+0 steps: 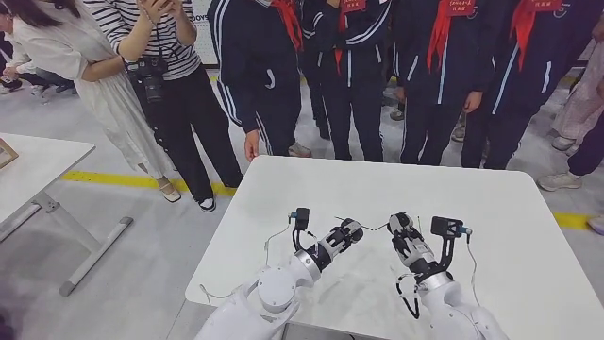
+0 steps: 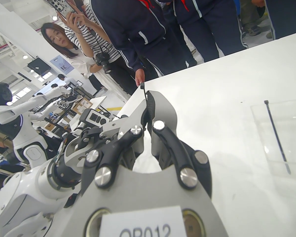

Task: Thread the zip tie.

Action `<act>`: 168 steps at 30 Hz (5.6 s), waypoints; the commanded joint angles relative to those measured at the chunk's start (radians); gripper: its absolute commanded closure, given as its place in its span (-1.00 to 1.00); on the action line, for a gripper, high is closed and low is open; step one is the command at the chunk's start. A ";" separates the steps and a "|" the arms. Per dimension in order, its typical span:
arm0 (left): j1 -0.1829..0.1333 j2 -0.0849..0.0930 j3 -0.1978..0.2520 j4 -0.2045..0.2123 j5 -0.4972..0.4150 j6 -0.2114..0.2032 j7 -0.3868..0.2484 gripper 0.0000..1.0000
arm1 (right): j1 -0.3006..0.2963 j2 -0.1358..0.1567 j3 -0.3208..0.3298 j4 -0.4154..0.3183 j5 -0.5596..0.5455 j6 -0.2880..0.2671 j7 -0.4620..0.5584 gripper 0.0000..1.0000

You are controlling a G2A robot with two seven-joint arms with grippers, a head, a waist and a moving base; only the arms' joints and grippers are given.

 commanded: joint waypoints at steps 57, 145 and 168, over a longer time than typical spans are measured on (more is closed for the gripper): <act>0.000 0.000 0.000 0.000 0.000 0.000 0.000 1.00 | 0.018 -0.016 -0.021 0.000 -0.044 0.066 0.024 1.00; 0.008 -0.005 0.004 0.016 0.026 -0.059 0.022 1.00 | -0.007 -0.030 0.013 0.046 0.198 -0.015 0.006 1.00; 0.006 -0.010 0.008 0.013 0.043 -0.075 0.023 1.00 | 0.009 -0.035 -0.003 0.065 0.209 -0.021 0.019 1.00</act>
